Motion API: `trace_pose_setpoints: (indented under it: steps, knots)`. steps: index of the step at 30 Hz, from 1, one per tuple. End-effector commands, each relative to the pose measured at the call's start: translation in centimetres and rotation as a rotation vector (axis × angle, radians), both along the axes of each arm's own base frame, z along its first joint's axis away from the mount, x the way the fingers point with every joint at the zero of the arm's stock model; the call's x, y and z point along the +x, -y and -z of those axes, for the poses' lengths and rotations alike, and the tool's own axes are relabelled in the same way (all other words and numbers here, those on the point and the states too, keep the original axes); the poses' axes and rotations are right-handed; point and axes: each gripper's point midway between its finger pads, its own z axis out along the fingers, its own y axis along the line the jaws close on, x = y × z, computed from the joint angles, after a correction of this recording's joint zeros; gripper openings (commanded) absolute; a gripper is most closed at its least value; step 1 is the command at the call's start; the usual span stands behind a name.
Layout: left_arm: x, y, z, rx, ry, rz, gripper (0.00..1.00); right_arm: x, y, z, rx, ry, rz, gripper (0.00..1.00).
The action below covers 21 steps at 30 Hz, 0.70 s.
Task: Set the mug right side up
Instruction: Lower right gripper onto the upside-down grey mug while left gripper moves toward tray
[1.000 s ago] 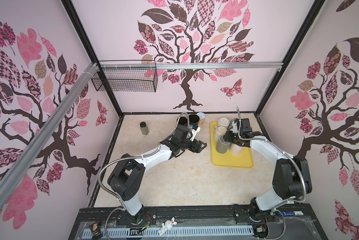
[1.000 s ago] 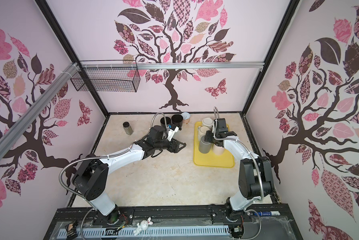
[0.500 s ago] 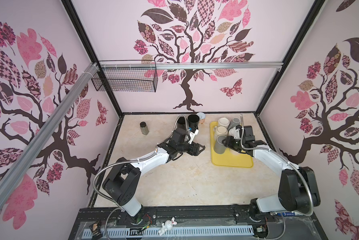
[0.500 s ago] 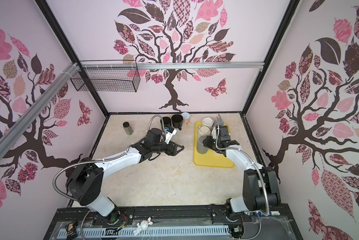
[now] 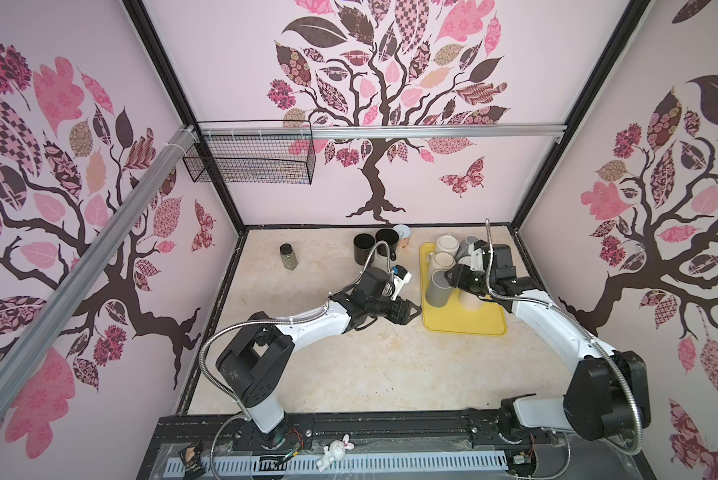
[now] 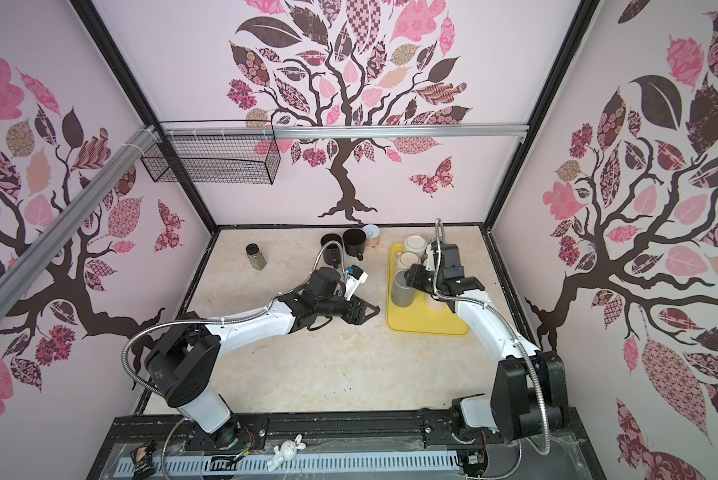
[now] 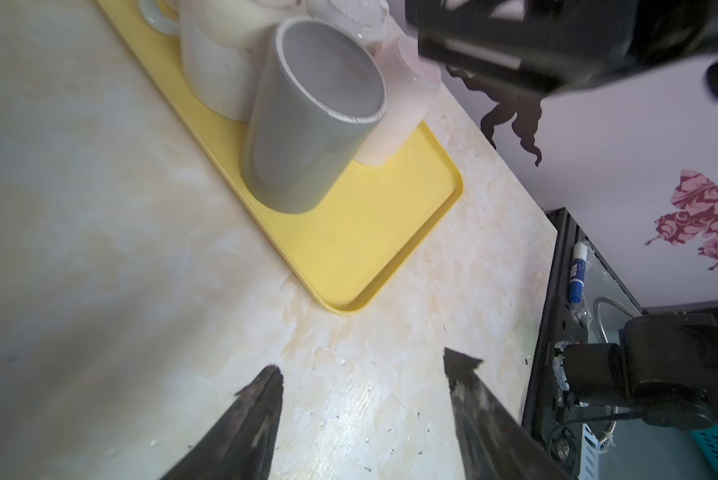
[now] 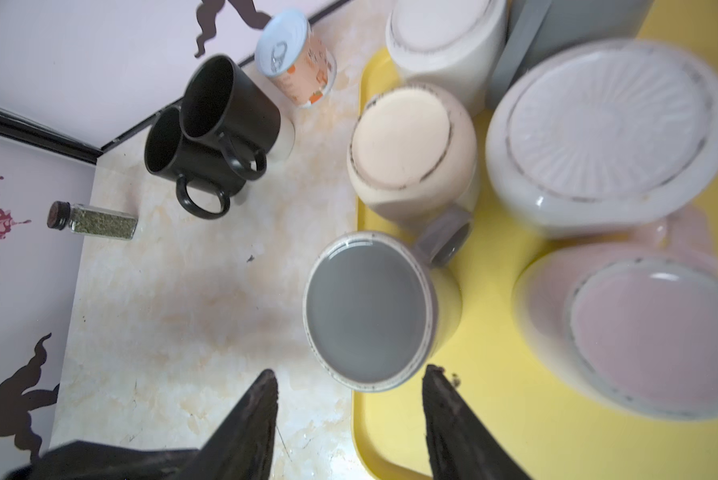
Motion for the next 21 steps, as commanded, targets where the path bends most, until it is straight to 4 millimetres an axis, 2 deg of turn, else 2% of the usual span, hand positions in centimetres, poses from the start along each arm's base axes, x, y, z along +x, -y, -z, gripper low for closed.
trace_pose_setpoints:
  steps: [1,5,10,16,21]
  knots:
    - [0.7,2.5,-1.7,-0.045,0.038,0.009,0.65,2.2,0.9,-1.7,-0.068,0.035,0.003,0.58]
    - [0.6,4.7,-1.3,-0.065,0.013,0.028,0.61,4.6,0.7,-0.2,-0.101,-0.018,-0.016,0.57]
    - [1.0,6.7,-0.8,-0.110,-0.024,0.037,0.55,6.4,-0.2,1.9,-0.088,-0.049,-0.049,0.55]
    - [0.6,8.3,0.0,-0.120,-0.055,0.058,0.49,6.9,-0.5,4.9,-0.095,-0.098,-0.079,0.53]
    - [0.3,9.2,0.8,-0.140,-0.078,0.065,0.47,6.5,-0.6,5.7,-0.090,-0.125,-0.086,0.51]
